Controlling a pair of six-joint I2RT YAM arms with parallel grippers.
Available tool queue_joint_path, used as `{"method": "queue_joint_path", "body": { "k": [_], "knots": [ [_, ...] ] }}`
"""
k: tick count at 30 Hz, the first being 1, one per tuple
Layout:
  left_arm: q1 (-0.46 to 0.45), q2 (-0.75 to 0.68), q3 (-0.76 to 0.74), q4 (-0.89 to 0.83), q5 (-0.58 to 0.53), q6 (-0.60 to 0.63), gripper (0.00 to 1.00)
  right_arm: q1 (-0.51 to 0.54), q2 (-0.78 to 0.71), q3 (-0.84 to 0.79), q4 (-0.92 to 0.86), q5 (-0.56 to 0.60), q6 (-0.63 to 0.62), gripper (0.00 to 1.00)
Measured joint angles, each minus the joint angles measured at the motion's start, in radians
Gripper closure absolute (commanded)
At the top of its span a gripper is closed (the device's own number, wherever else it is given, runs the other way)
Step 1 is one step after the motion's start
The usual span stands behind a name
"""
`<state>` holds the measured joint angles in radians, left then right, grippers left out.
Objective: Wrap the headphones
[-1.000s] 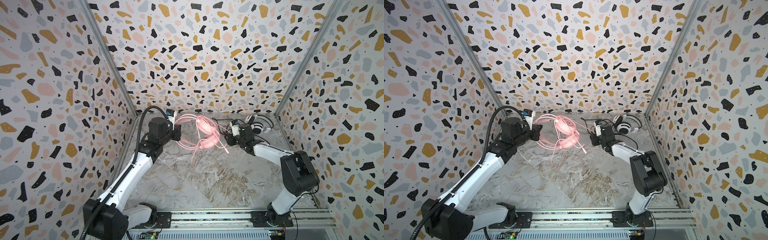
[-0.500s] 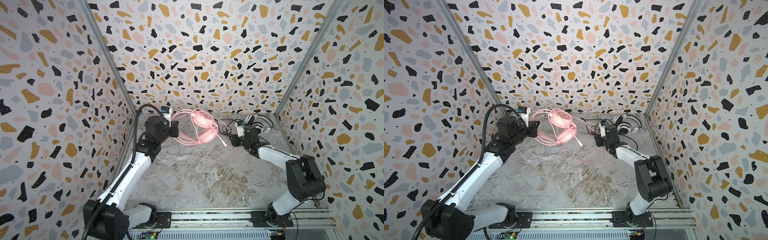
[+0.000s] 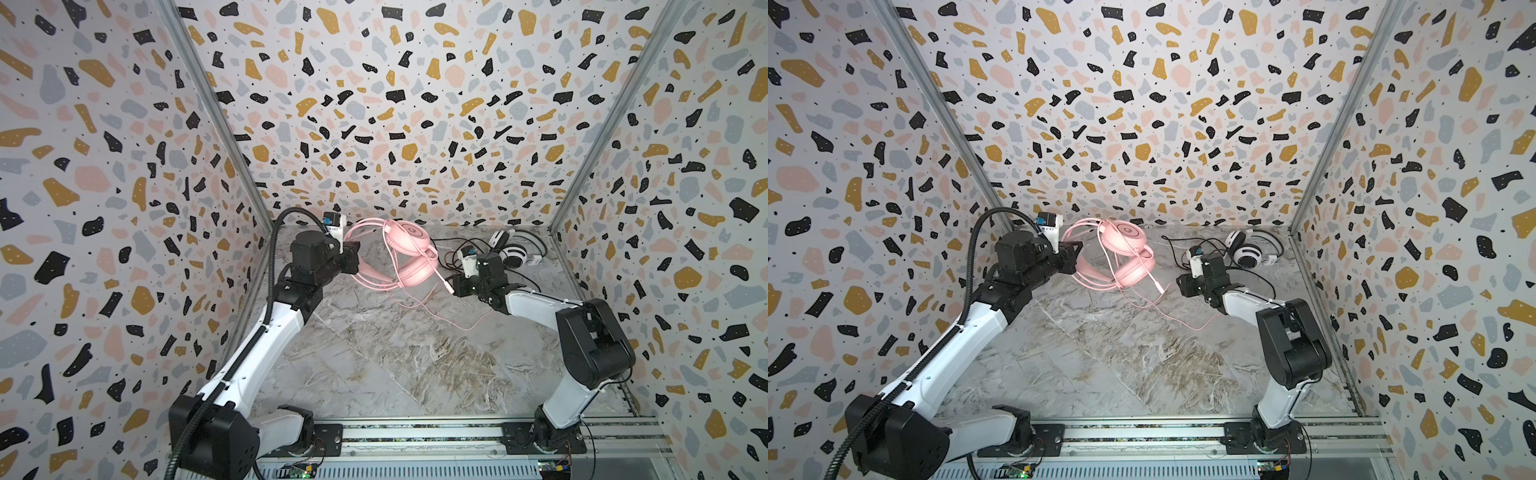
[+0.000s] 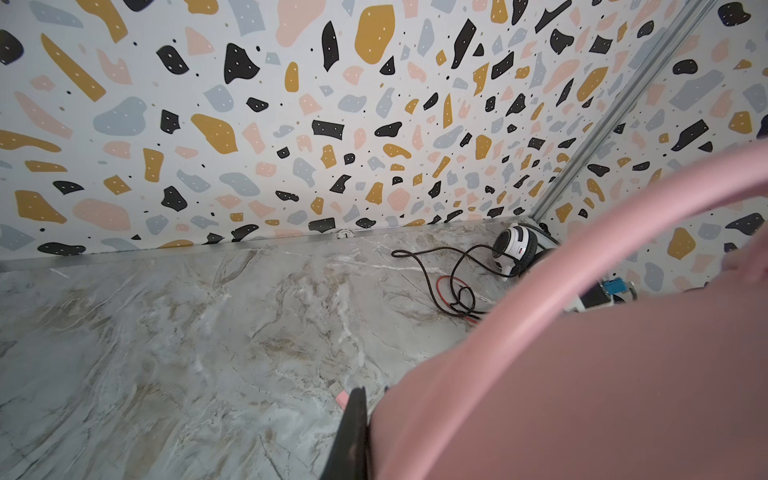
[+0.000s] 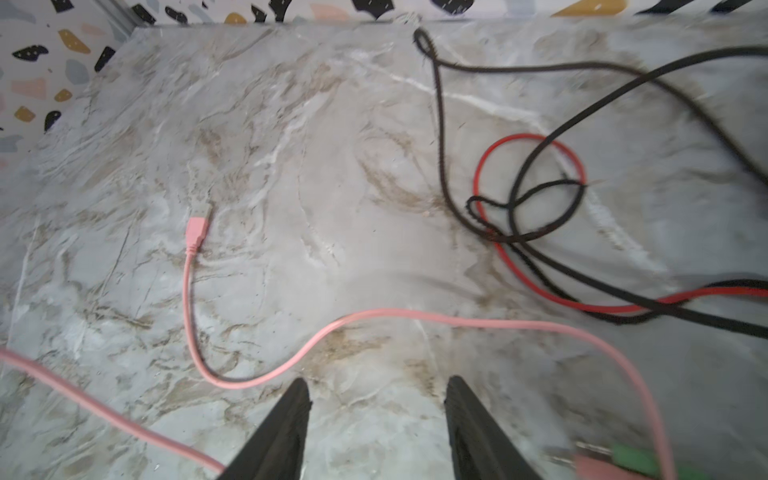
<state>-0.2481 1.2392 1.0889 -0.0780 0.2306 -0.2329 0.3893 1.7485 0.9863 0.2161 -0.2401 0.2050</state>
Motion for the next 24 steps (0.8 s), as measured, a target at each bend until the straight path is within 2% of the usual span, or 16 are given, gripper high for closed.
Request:
{"method": "queue_joint_path", "body": {
  "k": [7,13,20,24],
  "knots": [
    [0.002,0.013,0.000,-0.005,0.009,0.000,1.00,0.024,0.004,-0.011,0.071,-0.100,-0.009,0.32],
    [0.003,0.014,0.000,-0.006,0.013,-0.005,1.00,0.072,-0.017,-0.107,0.164,-0.179,-0.021,0.11],
    [0.006,0.018,0.002,-0.004,0.024,-0.018,1.00,0.091,0.081,-0.047,0.235,-0.258,-0.004,0.11],
    [0.007,0.034,0.003,-0.005,0.039,-0.019,1.00,0.111,0.171,0.005,0.261,-0.286,0.018,0.17]
  ]
}}
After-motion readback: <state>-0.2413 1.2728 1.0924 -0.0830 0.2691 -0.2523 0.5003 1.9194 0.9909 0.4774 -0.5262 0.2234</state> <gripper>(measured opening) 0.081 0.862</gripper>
